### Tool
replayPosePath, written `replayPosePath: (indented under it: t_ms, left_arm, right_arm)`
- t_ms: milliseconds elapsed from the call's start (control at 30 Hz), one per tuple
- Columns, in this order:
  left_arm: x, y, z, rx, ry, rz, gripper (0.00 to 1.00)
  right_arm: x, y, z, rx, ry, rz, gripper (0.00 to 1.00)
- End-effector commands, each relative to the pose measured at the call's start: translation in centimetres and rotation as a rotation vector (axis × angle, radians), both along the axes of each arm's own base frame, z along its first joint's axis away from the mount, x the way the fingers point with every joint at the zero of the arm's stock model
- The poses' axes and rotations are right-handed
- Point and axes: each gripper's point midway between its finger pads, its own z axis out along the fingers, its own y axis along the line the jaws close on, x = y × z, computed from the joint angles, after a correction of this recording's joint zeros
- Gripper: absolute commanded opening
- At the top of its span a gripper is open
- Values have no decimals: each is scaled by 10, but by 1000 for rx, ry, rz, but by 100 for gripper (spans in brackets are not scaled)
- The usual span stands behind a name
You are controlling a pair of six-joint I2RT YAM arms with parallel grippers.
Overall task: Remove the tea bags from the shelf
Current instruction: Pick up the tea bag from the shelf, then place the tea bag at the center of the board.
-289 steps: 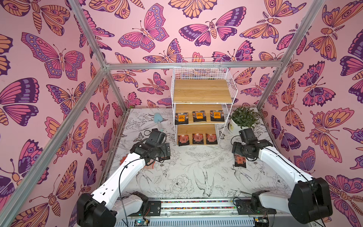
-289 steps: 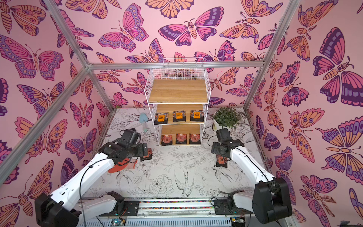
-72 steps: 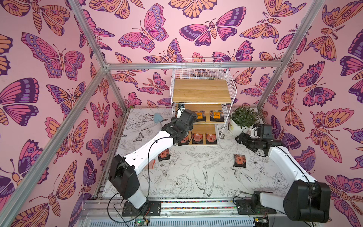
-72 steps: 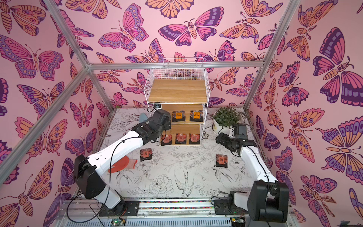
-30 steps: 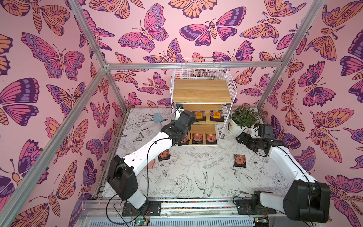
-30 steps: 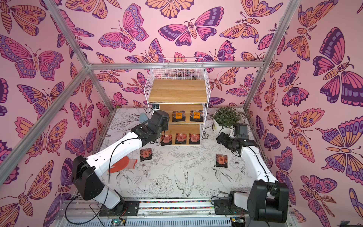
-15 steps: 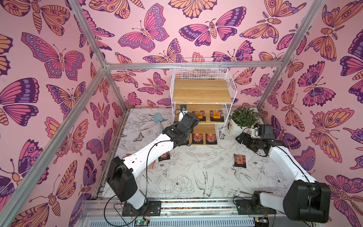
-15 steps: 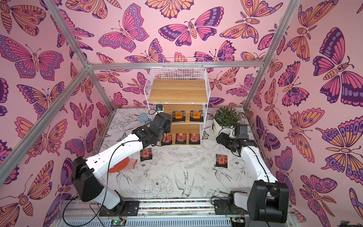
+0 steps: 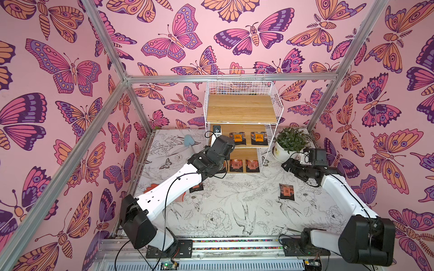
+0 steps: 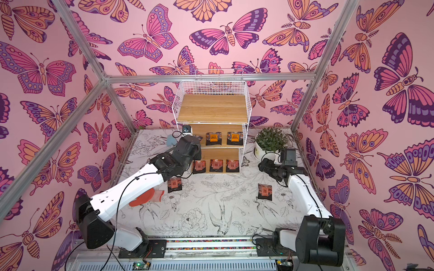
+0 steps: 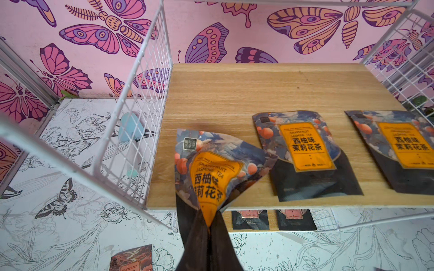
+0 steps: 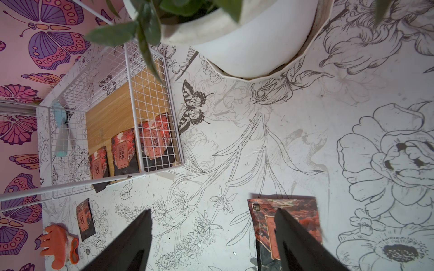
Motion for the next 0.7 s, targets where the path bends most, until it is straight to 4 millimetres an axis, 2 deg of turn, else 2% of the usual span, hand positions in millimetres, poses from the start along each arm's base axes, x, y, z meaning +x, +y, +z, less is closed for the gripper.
replayPosePath:
  t_ms: [0, 200, 267, 467, 667]
  left_arm:
    - [-14, 4, 0, 19, 8, -21, 0]
    - [-43, -6, -4, 79, 1, -59, 0]
    - [-53, 0, -9, 109, 10, -51, 0]
    - [-88, 46, -22, 124, 52, 18, 0]
    - [-110, 95, -56, 156, 109, 128, 0]
  right_arm:
    - [4, -1, 18, 12, -40, -6, 85]
    - [3, -2, 19, 9, -34, -7, 85]
    - [2, -2, 20, 3, -32, -3, 85]
    - [-5, -2, 33, -2, -49, -1, 85]
    - [-9, -3, 38, -6, -55, -7, 84]
